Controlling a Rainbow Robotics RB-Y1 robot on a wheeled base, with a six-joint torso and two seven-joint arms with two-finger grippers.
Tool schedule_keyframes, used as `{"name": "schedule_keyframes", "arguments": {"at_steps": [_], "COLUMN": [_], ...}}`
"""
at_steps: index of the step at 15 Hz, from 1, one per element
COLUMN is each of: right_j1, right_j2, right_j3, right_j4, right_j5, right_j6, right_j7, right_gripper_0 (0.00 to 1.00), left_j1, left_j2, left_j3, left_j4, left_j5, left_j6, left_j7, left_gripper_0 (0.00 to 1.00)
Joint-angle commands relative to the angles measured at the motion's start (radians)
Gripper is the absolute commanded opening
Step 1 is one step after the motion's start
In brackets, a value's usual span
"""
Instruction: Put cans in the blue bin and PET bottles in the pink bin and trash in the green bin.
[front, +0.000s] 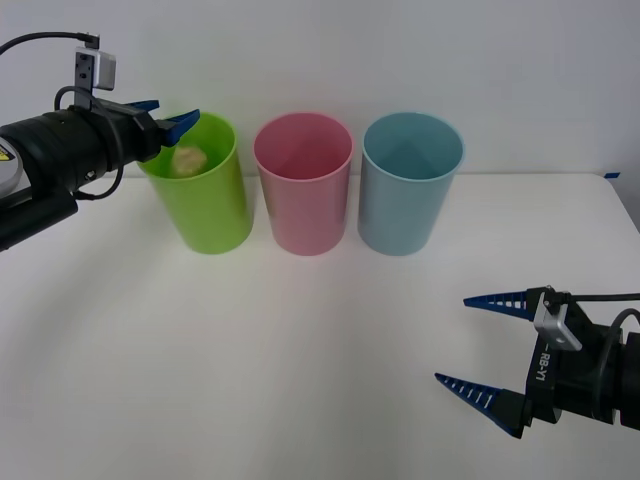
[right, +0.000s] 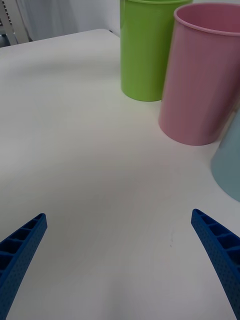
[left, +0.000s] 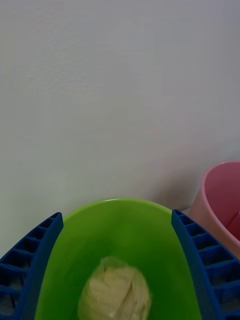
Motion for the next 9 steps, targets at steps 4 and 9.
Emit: {"name": "schedule_keyframes", "arguments": {"at_steps": [4,9], "right_j1": [0.000,0.000], "right_j2": [0.000,0.000], "right_j3": [0.000,0.000], "right_j4": [0.000,0.000], "right_j5": [0.000,0.000], "right_j6": [0.000,0.000], "right_j7": [0.000,0.000], "right_gripper_0": [1.00,1.00], "left_j1": [-0.009,-0.014], "left_j2": [-0.001,-0.001], "left_j3": [0.000,0.002], "left_j4": [0.002,-0.001], "left_j5": [0.006,0.010], "left_j6": [0.008,0.011], "left_j7": [-0.008,-0.009], "left_gripper_0": [1.00,1.00]}}
